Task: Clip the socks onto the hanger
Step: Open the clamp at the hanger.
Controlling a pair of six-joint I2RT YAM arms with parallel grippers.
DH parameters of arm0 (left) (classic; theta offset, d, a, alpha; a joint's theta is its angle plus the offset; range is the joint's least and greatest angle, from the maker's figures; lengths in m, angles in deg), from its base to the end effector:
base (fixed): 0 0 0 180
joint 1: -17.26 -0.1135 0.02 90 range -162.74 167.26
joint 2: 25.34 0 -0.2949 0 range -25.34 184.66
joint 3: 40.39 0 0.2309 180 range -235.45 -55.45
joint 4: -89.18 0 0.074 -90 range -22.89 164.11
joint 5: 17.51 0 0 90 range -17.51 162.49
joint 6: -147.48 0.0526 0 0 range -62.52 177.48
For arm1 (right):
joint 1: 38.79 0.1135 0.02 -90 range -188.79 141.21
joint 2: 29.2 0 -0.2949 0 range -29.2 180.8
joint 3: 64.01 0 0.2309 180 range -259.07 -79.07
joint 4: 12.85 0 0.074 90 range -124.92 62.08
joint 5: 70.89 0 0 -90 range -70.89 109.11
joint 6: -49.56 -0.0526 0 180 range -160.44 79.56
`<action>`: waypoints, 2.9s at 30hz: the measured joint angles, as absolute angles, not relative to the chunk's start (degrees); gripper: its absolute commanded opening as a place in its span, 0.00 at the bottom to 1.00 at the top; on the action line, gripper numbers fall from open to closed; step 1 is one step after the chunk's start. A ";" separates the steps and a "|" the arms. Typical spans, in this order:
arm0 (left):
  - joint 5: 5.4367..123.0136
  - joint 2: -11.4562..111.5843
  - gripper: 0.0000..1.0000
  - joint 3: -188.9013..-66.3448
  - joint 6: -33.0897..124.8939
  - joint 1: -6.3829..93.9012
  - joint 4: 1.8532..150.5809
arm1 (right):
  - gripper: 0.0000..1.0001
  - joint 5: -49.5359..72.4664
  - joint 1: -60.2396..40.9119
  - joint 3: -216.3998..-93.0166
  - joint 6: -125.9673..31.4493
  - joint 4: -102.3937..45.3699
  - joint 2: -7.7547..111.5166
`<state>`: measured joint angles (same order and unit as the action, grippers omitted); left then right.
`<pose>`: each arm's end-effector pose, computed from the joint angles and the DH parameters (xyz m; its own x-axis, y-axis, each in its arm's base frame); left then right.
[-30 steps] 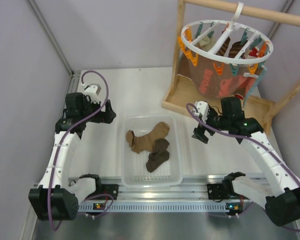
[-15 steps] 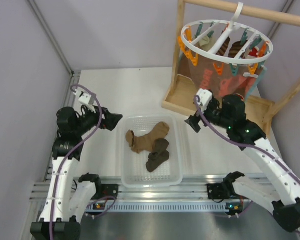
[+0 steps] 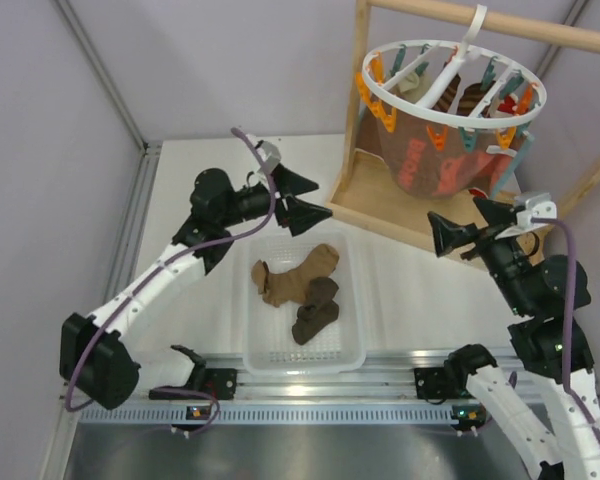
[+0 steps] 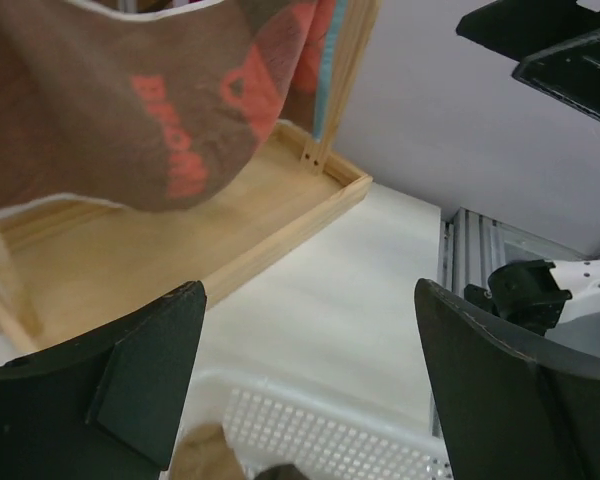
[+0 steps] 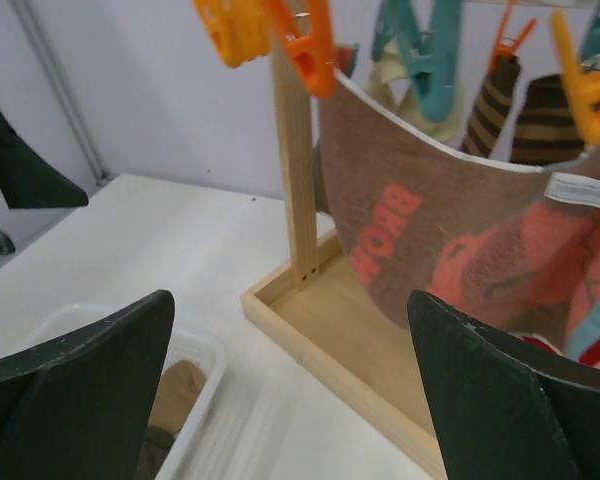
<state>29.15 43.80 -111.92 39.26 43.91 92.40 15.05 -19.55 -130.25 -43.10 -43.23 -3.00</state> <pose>0.2139 -0.1477 0.4097 -0.2099 -0.1491 -0.9663 0.9170 0.3127 -0.2474 0.0524 0.0222 0.4135 0.1399 0.0979 -0.9853 -0.4015 0.9152 0.0339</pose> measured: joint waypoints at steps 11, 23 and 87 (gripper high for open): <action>40.37 64.44 0.81 -129.08 47.83 65.01 107.02 | 0.91 17.98 -38.65 -142.56 -57.57 -46.75 -1.15; 53.11 82.10 0.73 -136.60 46.91 73.01 127.65 | 0.83 18.18 -40.70 -152.81 -59.65 -46.88 14.77; 74.84 122.40 0.61 -191.94 53.10 80.70 137.09 | 0.73 -32.07 -71.59 -164.92 -64.83 -49.98 29.50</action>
